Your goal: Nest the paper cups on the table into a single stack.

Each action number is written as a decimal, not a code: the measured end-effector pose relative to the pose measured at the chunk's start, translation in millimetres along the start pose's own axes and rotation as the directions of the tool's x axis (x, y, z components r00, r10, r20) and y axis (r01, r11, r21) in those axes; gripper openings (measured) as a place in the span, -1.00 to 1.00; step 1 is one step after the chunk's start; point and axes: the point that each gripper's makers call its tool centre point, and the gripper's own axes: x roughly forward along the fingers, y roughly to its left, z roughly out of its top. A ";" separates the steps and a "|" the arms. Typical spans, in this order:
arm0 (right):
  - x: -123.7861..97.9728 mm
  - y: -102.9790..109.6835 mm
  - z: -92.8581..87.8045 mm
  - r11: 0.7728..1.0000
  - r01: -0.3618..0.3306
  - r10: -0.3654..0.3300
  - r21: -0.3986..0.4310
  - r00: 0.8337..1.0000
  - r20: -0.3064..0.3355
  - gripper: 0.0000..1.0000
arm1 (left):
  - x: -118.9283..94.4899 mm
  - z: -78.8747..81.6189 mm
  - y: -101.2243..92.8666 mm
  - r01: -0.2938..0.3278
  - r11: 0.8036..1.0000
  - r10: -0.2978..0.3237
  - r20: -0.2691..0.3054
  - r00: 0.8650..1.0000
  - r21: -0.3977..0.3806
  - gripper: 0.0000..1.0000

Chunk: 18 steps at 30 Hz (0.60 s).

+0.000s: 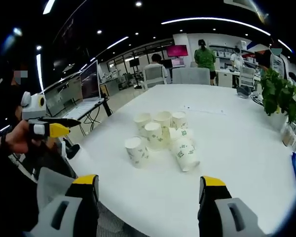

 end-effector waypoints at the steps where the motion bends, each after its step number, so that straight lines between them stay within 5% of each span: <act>1: -0.6 0.8 -1.0 1.000 0.000 0.000 -0.004 1.000 -0.004 0.70 | -0.8 -0.3 -1.5 0.005 1.000 -0.005 0.002 1.000 0.003 0.53; 18: -7.7 1.7 -2.9 0.999 0.039 -0.040 0.014 0.999 0.022 0.69 | -3.4 -5.4 -10.0 0.056 0.998 -0.057 0.005 0.998 0.032 0.55</act>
